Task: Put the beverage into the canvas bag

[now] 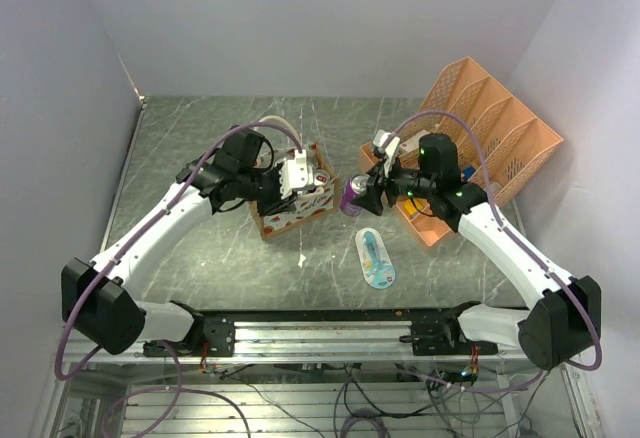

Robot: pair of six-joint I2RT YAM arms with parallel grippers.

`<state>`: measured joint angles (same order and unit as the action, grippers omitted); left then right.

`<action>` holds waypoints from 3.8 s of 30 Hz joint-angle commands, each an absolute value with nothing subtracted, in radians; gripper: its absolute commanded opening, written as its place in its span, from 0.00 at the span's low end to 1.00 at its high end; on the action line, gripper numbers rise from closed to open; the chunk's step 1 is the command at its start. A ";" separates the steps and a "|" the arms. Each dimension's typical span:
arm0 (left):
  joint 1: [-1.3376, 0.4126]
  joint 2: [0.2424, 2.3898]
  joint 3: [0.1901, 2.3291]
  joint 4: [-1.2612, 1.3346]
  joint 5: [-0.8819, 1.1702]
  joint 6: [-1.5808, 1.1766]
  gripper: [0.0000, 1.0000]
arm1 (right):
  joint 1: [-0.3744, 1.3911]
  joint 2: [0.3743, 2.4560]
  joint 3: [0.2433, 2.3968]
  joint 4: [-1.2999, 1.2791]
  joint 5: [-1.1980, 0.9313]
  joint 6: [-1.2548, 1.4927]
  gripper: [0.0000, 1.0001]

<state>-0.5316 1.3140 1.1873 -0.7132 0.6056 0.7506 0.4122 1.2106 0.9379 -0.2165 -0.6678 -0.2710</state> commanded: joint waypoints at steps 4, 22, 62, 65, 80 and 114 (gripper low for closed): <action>-0.560 1.316 1.229 -0.697 0.736 0.735 0.16 | 0.405 1.235 1.145 -0.288 -0.679 -0.331 0.00; -0.595 1.339 1.264 -0.675 0.893 0.631 0.07 | 0.487 1.561 1.499 -0.137 -0.833 -0.110 0.00; -0.444 1.030 1.111 -0.734 0.752 0.768 0.77 | 0.705 1.854 1.539 -0.125 -0.847 -0.066 0.00; -0.424 0.994 1.093 -0.752 0.713 0.791 0.76 | 0.707 1.857 1.532 -0.124 -0.832 -0.059 0.00; -0.298 0.930 1.049 -0.678 0.581 0.694 0.72 | 0.763 1.863 1.530 -0.190 -0.794 -0.120 0.00; -0.247 0.940 1.047 -0.625 0.548 0.617 0.71 | 0.778 1.875 1.544 -0.299 -0.756 -0.263 0.00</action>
<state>-0.2604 0.9463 1.0569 -0.6613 0.5514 0.6300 0.7540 1.8633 1.5276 -0.2989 -0.7017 -0.2707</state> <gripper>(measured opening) 0.710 0.654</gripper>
